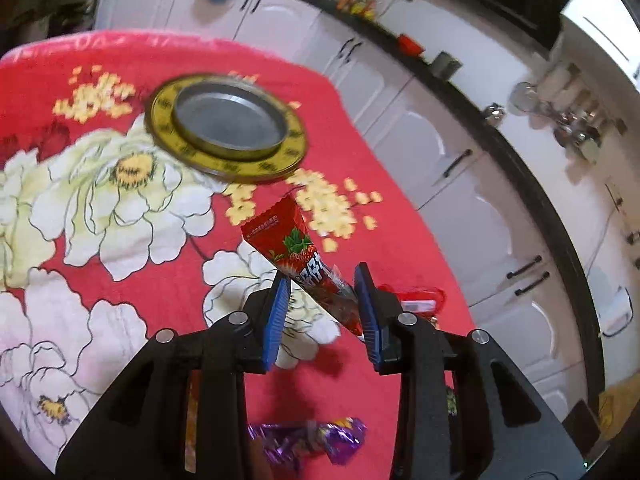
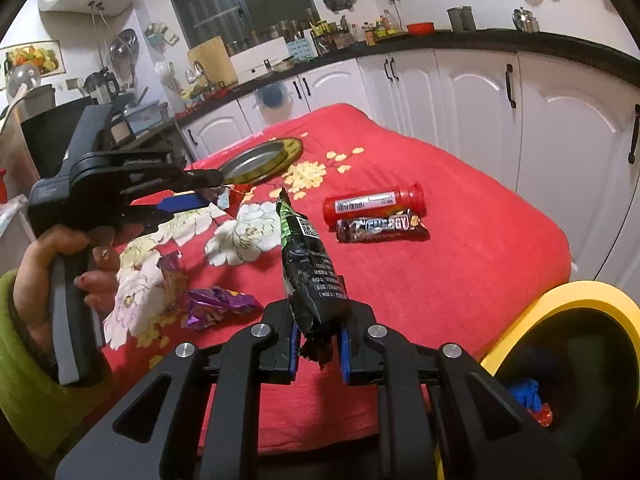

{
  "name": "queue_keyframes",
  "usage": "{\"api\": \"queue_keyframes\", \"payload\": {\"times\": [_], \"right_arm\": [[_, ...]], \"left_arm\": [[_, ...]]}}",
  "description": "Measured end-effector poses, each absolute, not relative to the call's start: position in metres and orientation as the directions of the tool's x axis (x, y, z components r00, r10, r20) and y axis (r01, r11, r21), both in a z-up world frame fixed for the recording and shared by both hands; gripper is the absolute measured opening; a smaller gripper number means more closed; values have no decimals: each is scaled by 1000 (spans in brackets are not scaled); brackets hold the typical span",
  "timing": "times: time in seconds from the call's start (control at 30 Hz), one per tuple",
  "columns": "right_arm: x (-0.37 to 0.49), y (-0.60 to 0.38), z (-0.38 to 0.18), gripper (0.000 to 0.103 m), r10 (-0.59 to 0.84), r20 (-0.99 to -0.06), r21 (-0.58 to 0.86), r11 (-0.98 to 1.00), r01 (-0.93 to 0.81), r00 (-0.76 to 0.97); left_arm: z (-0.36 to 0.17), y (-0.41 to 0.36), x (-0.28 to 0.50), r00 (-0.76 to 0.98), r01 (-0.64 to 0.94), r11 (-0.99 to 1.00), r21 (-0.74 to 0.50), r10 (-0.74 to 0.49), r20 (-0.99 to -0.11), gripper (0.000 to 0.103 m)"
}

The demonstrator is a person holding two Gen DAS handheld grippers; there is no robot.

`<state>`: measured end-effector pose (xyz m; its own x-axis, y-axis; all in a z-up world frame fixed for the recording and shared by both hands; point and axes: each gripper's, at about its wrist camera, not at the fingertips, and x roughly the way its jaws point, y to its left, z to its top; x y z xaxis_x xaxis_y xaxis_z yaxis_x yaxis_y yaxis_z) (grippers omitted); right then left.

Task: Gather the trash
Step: 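Lift the red packet and green bag and carry them over the bin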

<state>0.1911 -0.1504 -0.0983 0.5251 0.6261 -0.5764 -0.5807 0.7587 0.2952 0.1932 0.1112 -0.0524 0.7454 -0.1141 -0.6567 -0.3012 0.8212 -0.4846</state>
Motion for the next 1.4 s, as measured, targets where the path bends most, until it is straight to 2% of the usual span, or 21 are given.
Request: {"api": "queue_keyframes", "payload": {"times": [0.67, 1.4], "right_arm": [[175, -197, -60, 14, 611, -485, 306, 789, -533, 626], [159, -251, -48, 14, 557, -452, 307, 830, -465, 697]], "left_arm": [[-5, 50, 154, 826, -118, 918, -379, -121, -551, 26], [9, -14, 140, 820, 42, 950, -309, -210, -533, 26]]}}
